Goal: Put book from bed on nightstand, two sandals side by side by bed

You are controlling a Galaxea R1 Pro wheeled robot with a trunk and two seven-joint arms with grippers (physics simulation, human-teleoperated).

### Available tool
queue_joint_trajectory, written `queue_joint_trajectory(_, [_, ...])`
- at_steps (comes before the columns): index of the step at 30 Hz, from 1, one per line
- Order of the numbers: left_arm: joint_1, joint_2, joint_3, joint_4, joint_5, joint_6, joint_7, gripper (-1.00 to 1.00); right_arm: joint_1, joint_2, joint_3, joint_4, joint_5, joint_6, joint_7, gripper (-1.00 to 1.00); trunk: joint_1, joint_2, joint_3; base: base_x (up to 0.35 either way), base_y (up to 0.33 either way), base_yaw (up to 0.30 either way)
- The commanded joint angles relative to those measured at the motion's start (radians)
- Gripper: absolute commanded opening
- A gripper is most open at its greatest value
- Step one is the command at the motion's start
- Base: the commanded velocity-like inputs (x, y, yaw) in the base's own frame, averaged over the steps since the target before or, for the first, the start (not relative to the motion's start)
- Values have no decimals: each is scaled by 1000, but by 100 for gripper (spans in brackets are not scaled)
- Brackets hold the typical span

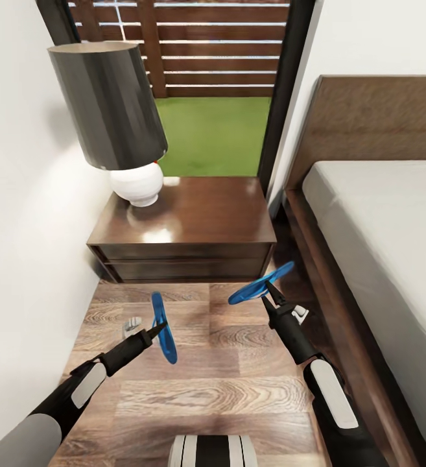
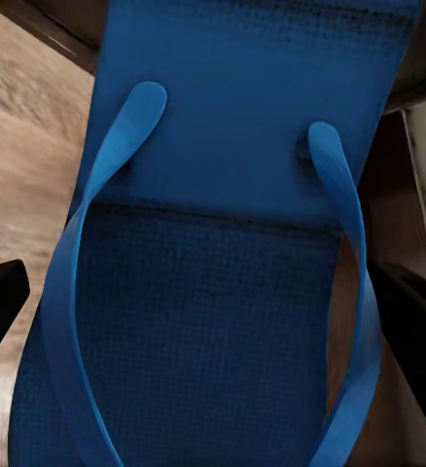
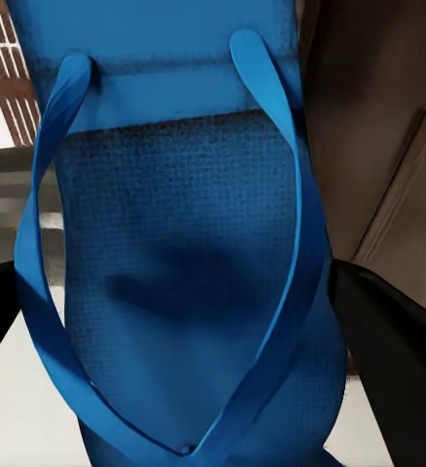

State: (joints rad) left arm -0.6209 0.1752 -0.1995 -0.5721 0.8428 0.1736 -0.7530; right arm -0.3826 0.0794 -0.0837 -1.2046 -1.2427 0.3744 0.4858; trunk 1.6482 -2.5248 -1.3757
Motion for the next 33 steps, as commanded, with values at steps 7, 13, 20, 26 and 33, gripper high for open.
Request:
queue_joint_trajectory(7, [0, 3, -5, 0, 12, 13, -48, -100, -1, 2, -3, 10, -5, 16, 1, -100, -3, 1, 27, 0, 0, 0])
queue_joint_trajectory(13, [0, 3, -5, 2, 12, 14, -124, -100, -1, 2, -4, 46, -6, 16, 8, -100, -6, 3, 50, 0, 0, 0])
queue_joint_trajectory(20, [0, -4, -4, 10, 10, 69, -112, -100, -1, 2, -3, 50, -6, 12, 1, -100, -9, 4, 77, 0, 0, 0])
queue_joint_trajectory(26, [-5, 3, -1, 2, 6, 187, 100, -100, -1, 2, -2, 66, -3, 8, -1, -100, -12, 6, 100, 0, 0, 0])
queue_joint_trajectory(33, [-11, -6, -4, -38, -13, 283, 272, -100, -1, 0, 198, 82, 62, 8, -3, -100, -15, 8, 127, 0, 0, 0])
